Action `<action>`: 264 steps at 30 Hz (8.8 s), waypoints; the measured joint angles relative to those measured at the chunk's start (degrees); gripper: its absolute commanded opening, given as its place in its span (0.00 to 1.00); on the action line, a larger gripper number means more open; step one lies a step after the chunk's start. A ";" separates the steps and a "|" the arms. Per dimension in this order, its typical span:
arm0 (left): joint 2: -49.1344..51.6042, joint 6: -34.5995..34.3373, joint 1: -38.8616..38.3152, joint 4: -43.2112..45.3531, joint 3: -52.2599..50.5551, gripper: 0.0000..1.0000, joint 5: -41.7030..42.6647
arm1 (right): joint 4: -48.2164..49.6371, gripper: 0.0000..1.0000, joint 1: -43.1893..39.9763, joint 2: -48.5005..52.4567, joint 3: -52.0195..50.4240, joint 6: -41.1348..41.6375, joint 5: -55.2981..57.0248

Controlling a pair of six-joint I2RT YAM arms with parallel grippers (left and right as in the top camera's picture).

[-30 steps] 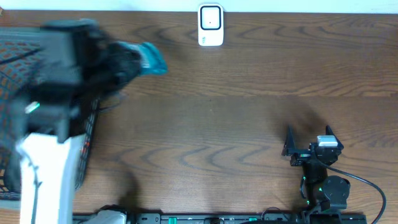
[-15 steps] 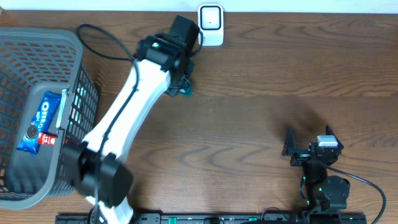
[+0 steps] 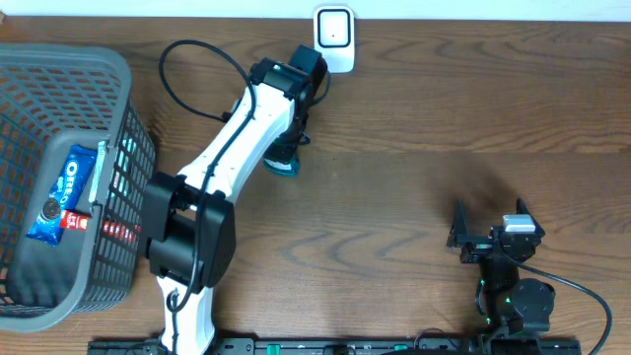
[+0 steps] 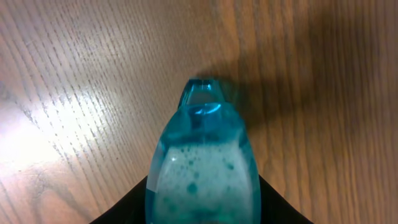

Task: Scan the item barcode
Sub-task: 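Lift the teal bottle out and place it upright mid-table with left gripper, then reach the left gripper into the basket and grasp the red Nescafé stick, then carry the red stick out and lay it right of the bottle, then reach the left gripper into the basket and grasp the blue Oreo pack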

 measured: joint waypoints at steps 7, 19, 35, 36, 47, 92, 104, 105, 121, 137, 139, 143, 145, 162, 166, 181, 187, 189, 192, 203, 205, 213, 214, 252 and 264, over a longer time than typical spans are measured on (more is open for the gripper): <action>0.07 -0.55 -0.02 0.00 0.02 0.81 0.00 | 0.00 0.99 0.00 0.00 0.00 0.00 0.00; -0.17 4.50 0.15 -6.99 5.99 0.98 -0.63 | 0.00 0.99 0.00 0.00 0.00 0.00 0.00; -26.34 29.62 25.42 -22.21 28.52 0.98 -5.92 | 0.00 0.99 0.00 0.00 0.00 0.00 0.00; -27.12 30.64 28.39 -22.64 28.57 0.98 -6.10 | 0.00 0.99 0.00 0.00 0.00 0.00 0.00; -24.61 38.91 48.02 -20.92 20.92 0.98 -4.55 | 0.00 0.99 0.00 0.00 0.00 0.00 0.00; -17.94 51.25 60.43 25.68 -40.79 0.63 3.78 | 0.00 0.99 0.00 0.00 0.00 0.00 0.00; -16.79 54.05 60.41 16.79 -37.48 0.07 2.54 | -0.02 0.99 0.02 0.00 0.00 0.00 0.00; -17.22 54.05 60.52 14.91 -36.22 0.07 2.38 | 0.02 0.99 0.02 0.00 0.00 0.00 0.00; -47.25 55.98 58.88 1.86 -3.19 0.07 12.22 | 0.00 0.99 0.04 0.00 0.00 0.00 0.00; -41.81 56.57 0.11 14.51 -3.34 0.07 23.17 | 0.00 0.99 0.04 0.00 0.00 0.00 0.00; -35.82 56.54 -6.32 14.84 -3.37 0.07 18.36 | 0.00 0.99 0.04 0.00 0.00 0.00 0.00; -22.69 56.57 -14.03 15.32 -3.39 0.07 11.08 | 0.00 0.99 0.04 0.00 0.00 0.00 0.00; -15.17 56.57 -16.55 15.63 -3.41 0.07 7.56 | 0.00 0.99 0.04 0.00 0.00 0.00 0.00; 8.81 60.54 -18.43 9.53 -2.01 0.85 -7.63 | 0.00 0.99 0.04 0.00 0.00 0.00 0.00; 6.78 64.98 -18.32 -0.13 8.87 0.96 -9.18 | 0.00 0.99 0.04 0.00 0.00 0.00 0.00; -27.36 53.31 27.50 -22.23 34.36 1.00 -15.78 | 0.00 0.99 0.04 0.00 0.00 0.00 0.00; -22.43 36.26 45.70 -22.43 25.55 1.00 -10.88 | 0.00 0.99 0.04 0.00 0.00 0.00 0.00; -20.50 29.99 48.37 -22.27 21.29 1.00 -9.79 | 0.00 0.99 0.04 0.00 0.00 0.00 0.00; -18.43 20.72 51.06 -19.67 14.01 1.00 -8.70 | -0.02 0.99 0.04 0.00 0.00 0.00 0.00; -11.17 9.99 52.78 2.12 -2.45 1.00 -9.20 | 0.00 0.99 0.04 0.00 0.00 0.00 0.00; -8.66 8.98 52.83 3.67 -3.06 1.00 -9.51 | 0.00 0.99 0.04 0.00 0.00 0.00 0.00; -0.59 2.29 54.47 4.09 -3.21 1.00 -10.60 | 0.00 0.99 0.04 0.00 0.00 0.00 0.00; 0.15 1.49 54.75 4.09 -3.21 1.00 -10.62 | 0.00 0.99 0.04 0.00 0.00 0.00 0.00; 3.41 11.30 57.09 0.72 -3.30 0.98 -16.33 | 0.00 0.99 0.04 0.00 0.00 0.00 0.00; 2.40 4.31 57.55 13.66 -6.73 0.98 -13.51 | 0.00 0.99 0.04 0.00 0.00 0.00 0.00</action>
